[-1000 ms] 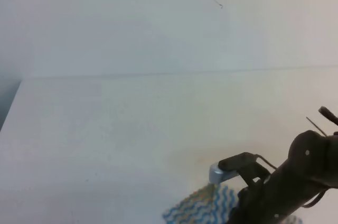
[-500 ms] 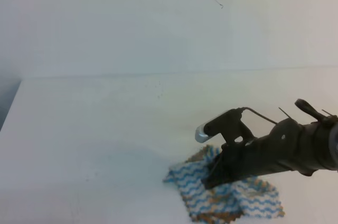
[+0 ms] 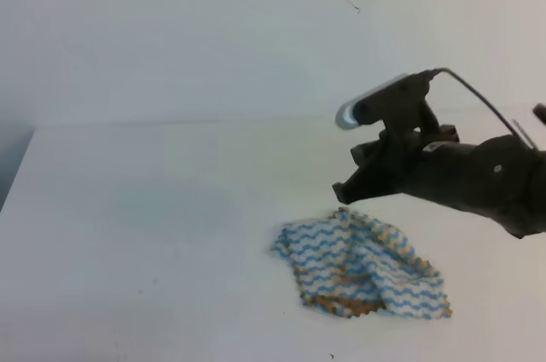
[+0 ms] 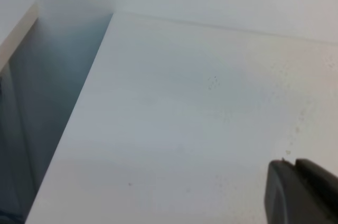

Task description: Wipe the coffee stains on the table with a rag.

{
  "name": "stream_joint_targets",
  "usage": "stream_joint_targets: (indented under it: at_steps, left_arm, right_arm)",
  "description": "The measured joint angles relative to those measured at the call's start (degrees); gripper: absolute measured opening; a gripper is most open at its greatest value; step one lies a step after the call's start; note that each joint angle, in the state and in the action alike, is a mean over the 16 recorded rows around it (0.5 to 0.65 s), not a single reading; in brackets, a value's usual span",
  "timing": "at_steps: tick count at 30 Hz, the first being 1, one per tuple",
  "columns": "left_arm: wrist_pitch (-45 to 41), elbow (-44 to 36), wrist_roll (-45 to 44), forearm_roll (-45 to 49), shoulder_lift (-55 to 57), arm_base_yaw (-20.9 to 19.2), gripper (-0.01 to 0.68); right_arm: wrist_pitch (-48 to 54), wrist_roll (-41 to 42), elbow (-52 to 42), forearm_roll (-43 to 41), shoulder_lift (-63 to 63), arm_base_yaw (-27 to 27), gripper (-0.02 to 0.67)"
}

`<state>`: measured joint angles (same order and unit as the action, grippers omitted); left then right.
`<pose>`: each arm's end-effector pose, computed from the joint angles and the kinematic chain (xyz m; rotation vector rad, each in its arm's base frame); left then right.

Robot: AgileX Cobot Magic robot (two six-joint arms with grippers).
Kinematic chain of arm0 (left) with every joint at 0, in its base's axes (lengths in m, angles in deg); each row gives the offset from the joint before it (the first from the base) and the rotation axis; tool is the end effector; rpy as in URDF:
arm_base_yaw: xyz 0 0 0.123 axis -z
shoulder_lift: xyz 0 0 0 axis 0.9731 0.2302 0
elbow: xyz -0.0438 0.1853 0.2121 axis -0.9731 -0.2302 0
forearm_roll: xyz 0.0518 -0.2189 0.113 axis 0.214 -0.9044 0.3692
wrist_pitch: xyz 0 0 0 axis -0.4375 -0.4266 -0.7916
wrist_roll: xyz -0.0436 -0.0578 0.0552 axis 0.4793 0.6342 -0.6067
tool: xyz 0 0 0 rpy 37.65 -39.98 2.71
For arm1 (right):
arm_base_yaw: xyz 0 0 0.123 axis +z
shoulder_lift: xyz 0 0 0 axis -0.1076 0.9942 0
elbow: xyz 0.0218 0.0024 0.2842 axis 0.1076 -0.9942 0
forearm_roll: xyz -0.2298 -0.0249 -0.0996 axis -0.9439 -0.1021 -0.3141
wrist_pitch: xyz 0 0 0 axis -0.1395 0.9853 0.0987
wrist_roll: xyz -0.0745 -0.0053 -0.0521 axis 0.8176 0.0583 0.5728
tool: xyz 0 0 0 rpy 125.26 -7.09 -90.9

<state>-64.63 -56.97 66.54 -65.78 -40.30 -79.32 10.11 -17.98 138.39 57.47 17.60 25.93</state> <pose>0.0541 -0.0013 0.1840 -0.2380 1.7945 -0.1825 0.3291 0.1969 0.1854 -0.6591 2.1138 0.1612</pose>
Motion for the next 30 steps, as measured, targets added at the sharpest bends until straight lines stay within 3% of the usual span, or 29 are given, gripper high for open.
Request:
stream_joint_targets:
  at_steps: [10,22,30]
  left_arm:
    - [0.0,0.0,-0.05,0.0,0.0,0.0,-0.001]
    - [0.0,0.0,-0.12,0.0,0.0,0.0,-0.001]
    - [0.0,0.0,-0.11,0.0,0.0,0.0,-0.001]
  right_arm:
    - [11.71,-1.13,0.12,-0.42,-1.84,-2.83,0.02]
    - [27.32,-8.26,0.15,-12.67,4.83,-6.63,0.008]
    - [36.51,-12.82,0.33,-17.99,8.13,-4.36,-0.002]
